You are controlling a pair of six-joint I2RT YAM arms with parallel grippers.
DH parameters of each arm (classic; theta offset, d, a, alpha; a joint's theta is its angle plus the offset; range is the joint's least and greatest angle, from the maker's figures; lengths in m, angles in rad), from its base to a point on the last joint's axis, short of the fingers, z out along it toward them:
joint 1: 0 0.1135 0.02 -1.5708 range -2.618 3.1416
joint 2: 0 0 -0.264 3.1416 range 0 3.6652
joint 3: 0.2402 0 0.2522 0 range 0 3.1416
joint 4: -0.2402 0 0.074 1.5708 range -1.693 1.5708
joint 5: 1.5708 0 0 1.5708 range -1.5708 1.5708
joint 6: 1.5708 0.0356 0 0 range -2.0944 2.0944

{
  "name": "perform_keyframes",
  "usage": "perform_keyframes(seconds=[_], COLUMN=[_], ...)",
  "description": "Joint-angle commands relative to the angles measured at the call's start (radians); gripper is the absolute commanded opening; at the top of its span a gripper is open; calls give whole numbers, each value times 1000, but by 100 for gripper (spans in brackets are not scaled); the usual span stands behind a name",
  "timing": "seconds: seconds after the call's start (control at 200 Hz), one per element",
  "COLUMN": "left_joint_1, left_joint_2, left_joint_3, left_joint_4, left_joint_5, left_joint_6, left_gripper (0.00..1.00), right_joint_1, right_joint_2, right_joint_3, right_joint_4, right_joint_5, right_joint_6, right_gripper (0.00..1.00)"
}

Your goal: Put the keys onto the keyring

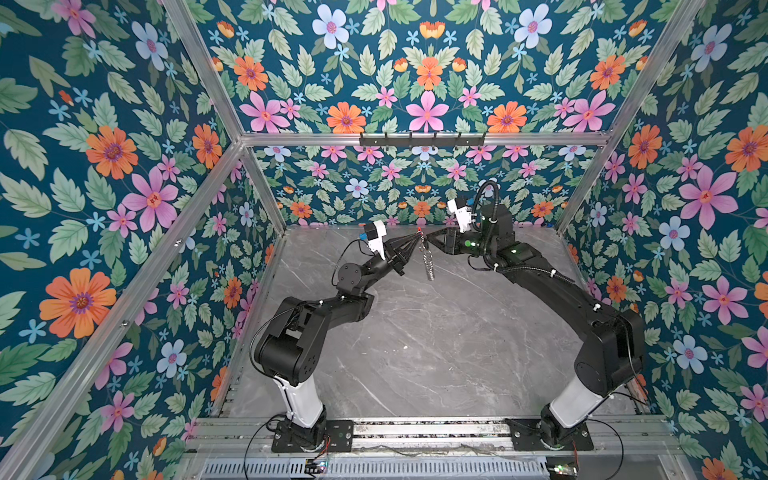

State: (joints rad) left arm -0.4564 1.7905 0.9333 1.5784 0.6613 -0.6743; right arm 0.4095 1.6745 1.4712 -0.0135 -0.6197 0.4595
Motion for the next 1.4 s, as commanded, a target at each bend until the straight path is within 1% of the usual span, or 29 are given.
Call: perform_keyframes(seconds=[0.0, 0.07, 0.135, 0.34, 0.615, 0.99, 1.15, 1.255, 1.32, 1.395], left_joint_1=[5, 7, 7, 17, 27, 29, 30, 30, 32, 35], left_joint_2=[24, 39, 46, 47, 50, 56, 58, 58, 56, 55], left_joint_3=[38, 67, 85, 101, 128, 169, 172, 168, 166, 164], left_joint_4=[93, 94, 94, 94, 95, 95, 95, 95, 95, 95], left_joint_5=[90, 116, 131, 132, 147, 188, 193, 195, 195, 195], left_joint_6=[-103, -141, -149, -175, -231, -301, -313, -312, -308, -308], left_gripper=[0, 0, 0, 0, 0, 0, 0, 0, 0, 0], right_joint_1=[-15, -17, -17, -17, -17, -17, -14, -14, -14, -14], right_joint_2=[-45, -58, -70, -110, -72, -39, -35, -40, -46, -54], right_joint_3=[-17, -38, -63, -141, -127, -118, -112, -115, -119, -126], right_joint_4=[95, 135, 178, 301, 307, 349, 347, 346, 342, 332], right_joint_5=[-122, -158, -180, -214, -256, -282, -286, -285, -283, -277], right_joint_6=[22, 21, 26, 40, 37, 60, 62, 61, 58, 46], right_gripper=[32, 34, 35, 36, 36, 35, 38, 30, 19, 10])
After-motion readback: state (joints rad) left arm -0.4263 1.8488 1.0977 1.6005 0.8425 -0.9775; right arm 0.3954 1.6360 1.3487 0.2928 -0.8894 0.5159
